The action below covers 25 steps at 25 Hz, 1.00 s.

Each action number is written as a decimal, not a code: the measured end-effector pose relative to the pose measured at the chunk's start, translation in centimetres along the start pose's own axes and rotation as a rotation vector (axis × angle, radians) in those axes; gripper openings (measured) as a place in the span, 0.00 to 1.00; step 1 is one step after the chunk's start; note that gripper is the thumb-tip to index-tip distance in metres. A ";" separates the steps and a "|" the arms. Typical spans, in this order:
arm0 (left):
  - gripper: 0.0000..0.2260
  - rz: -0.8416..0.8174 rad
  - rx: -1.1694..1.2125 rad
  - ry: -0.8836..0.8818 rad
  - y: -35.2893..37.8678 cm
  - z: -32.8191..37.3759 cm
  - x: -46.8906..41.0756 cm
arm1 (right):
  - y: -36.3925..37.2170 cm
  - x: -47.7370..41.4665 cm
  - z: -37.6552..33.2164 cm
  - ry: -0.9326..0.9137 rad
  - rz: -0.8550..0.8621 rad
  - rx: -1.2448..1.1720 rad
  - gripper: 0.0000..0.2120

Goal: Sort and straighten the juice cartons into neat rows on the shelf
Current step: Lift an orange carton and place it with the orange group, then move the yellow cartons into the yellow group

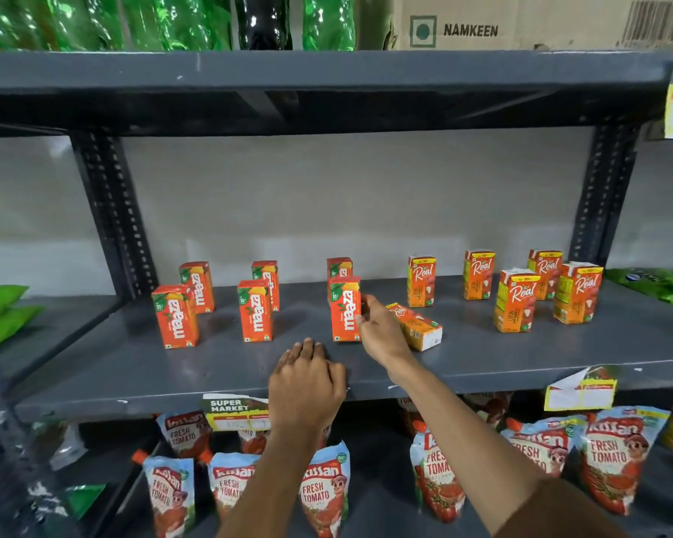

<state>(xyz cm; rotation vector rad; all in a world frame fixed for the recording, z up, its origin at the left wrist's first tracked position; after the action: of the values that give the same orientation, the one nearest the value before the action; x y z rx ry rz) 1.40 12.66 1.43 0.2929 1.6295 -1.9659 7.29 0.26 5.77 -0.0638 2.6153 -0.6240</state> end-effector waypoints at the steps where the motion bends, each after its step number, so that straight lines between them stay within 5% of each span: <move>1: 0.23 0.002 0.001 0.002 0.1 0.0 -0.1 | 0.2 -0.5 0.4 0.005 0.000 0.008 0.18; 10: 0.23 0.027 -0.014 0.024 -0.3 0.2 -0.1 | 0.8 -1.6 2.0 0.012 0.013 0.006 0.19; 18: 0.13 0.048 0.304 0.056 -1.2 0.6 0.8 | -6.2 1.4 1.8 -0.319 0.272 0.524 0.29; 20: 0.14 0.052 0.332 0.086 -1.2 2.7 0.9 | -8.4 1.9 3.5 -0.274 0.267 0.649 0.29; 25: 0.10 -0.008 0.231 0.122 -0.5 8.3 1.0 | -8.8 2.0 6.0 -0.051 0.149 0.456 0.31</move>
<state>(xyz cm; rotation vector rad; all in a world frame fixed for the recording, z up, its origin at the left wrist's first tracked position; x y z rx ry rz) 1.80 4.56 3.32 0.5042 1.4774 -2.1829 7.58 -10.44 4.08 0.2501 2.3397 -1.1260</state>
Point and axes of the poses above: each hand's wrist, its own x-axis away from the middle knuckle, its own y-axis out of the palm, z = x × y, the point moved 5 cm from there along -x, towards the middle knuckle, and after that the axes turned 12 degrees about -y, right-handed, at the moved point
